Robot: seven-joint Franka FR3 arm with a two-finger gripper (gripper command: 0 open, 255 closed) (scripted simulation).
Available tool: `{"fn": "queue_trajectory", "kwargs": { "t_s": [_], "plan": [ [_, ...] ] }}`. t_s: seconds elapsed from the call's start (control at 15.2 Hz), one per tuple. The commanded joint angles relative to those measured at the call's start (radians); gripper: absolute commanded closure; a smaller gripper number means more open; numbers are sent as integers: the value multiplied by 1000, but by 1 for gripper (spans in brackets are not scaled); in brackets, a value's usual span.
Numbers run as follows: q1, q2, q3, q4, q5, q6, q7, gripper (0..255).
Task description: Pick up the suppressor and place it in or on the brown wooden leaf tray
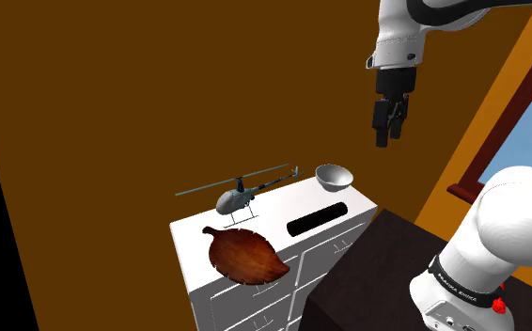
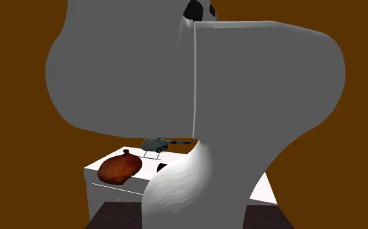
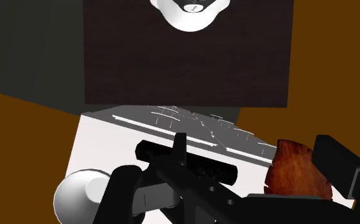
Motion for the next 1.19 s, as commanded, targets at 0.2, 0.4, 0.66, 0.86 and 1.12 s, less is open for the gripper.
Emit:
{"fn": "queue_trajectory", "kwargs": {
  "t_s": [0.2,0.4,0.66,0.86,1.12],
  "plan": [
    [29,-3,-26,-97,-42,122,-127,0],
    [56,13,-55,-184,-83,254,-249,0],
    [90,67,-97,-280,-133,447,-408,0],
    [116,137,-130,-334,-167,606,-524,0],
    [155,270,-178,-380,-203,834,-677,0]
  ]
}}
